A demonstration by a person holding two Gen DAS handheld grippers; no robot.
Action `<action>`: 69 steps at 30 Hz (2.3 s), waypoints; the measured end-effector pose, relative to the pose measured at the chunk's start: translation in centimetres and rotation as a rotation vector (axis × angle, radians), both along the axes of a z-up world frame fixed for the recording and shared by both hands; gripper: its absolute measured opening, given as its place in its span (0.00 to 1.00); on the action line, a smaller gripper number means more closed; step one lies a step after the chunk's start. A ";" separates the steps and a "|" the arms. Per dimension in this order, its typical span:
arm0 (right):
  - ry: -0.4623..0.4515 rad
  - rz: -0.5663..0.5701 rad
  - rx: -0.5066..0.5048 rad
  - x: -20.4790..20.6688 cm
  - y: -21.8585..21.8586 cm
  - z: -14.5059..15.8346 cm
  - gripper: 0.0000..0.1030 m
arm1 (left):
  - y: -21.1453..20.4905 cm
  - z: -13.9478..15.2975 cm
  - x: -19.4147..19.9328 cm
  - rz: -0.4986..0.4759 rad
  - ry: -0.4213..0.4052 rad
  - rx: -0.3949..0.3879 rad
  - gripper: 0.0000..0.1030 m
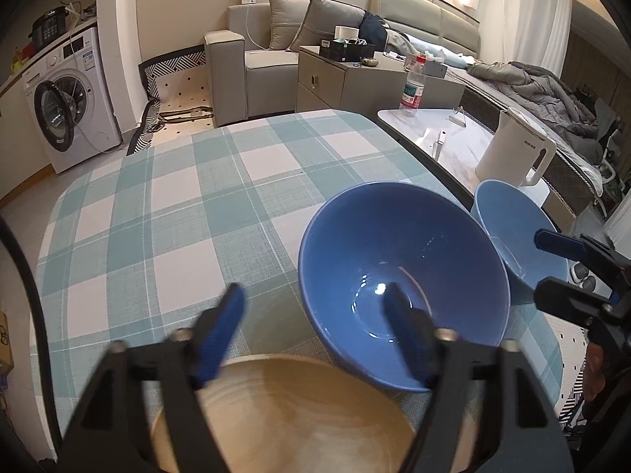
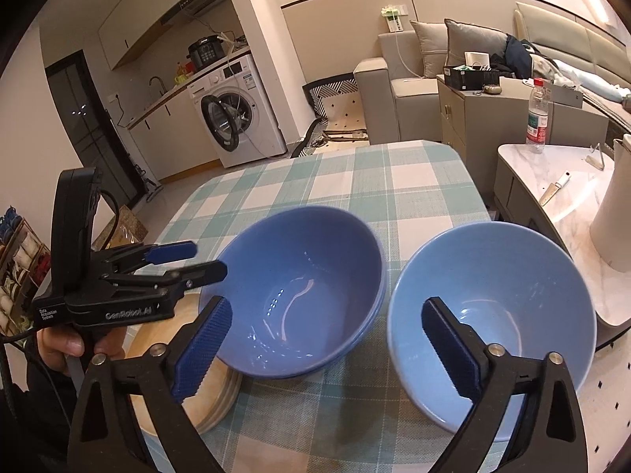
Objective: Organize plates and bowls
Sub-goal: 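Pull both tools back from the nested bowls toward the remaining blue bowl, then bring both open tools down to the rim of the separate blue bowl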
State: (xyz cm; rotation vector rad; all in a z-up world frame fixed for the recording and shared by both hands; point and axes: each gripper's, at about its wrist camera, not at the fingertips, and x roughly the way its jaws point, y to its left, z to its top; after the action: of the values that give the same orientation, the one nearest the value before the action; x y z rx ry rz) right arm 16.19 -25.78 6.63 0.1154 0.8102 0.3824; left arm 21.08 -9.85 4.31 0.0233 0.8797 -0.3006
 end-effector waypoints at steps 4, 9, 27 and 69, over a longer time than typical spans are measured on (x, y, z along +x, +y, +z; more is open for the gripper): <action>-0.013 -0.024 0.000 0.0 -0.9 0.3 0.99 | 0.1 0.5 0.0 -0.002 -0.010 -0.027 0.93; -0.025 -0.066 -0.001 -0.1 -2.5 0.6 0.99 | -0.4 1.0 -0.1 -0.024 -0.026 -0.024 0.96; -0.023 -0.191 0.015 -1.7 -7.1 1.0 0.99 | -4.1 1.9 0.3 -0.115 -0.051 -0.009 0.98; 0.040 -0.392 -0.019 -1.7 -13.8 -1.1 0.99 | -11.6 2.5 1.7 -0.303 -0.070 -0.002 0.95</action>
State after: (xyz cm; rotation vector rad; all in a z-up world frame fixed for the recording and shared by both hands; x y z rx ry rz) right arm 14.50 -39.59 5.55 0.2601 0.8096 0.0021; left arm 22.75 -21.45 6.86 0.1658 0.8055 -0.5800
